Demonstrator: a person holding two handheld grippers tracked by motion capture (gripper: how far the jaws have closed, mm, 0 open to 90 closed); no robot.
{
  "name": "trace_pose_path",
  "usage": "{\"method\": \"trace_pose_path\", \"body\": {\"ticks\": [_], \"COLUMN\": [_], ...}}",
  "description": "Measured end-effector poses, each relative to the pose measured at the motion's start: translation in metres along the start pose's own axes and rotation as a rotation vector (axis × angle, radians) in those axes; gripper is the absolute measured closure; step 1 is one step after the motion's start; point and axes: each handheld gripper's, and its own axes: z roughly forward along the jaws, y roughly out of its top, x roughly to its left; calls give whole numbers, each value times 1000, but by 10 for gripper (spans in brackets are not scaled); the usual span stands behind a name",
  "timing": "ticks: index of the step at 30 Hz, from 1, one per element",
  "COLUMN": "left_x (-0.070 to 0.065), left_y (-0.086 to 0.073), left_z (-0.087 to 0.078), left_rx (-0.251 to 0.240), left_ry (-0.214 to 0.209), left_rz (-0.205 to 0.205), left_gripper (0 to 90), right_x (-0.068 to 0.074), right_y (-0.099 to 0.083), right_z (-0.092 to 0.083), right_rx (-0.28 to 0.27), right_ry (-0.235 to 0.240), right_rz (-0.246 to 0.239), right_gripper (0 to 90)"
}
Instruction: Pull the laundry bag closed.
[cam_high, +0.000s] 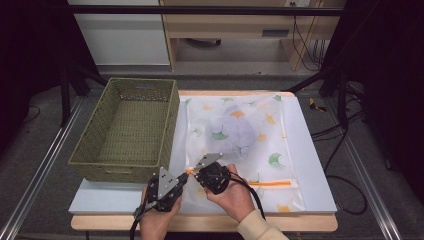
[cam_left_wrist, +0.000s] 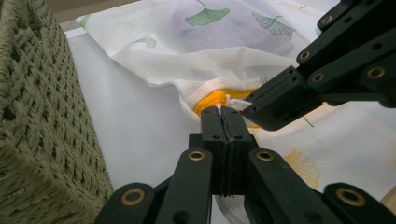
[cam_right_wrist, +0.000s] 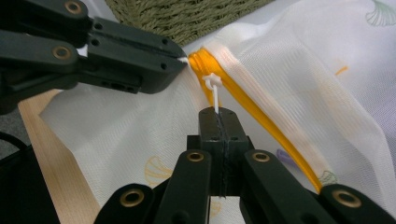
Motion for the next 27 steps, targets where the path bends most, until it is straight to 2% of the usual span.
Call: {"method": "trace_pose_path", "body": {"ticks": [13,27], "left_x": [3,5], "left_y": [-3,-6], "left_z": [-1,1], "left_rx": [0,13], "left_ry": [-1,-8], "left_rz": [-12,-17], "left_gripper": [890,890], "right_x": [-7,-10], "right_y": [-11,-14], "right_z": [4,6], "right_rx": [37,43], "right_ry": [-22,-19], "right_rz": [18,18], "right_gripper": [900,900]}}
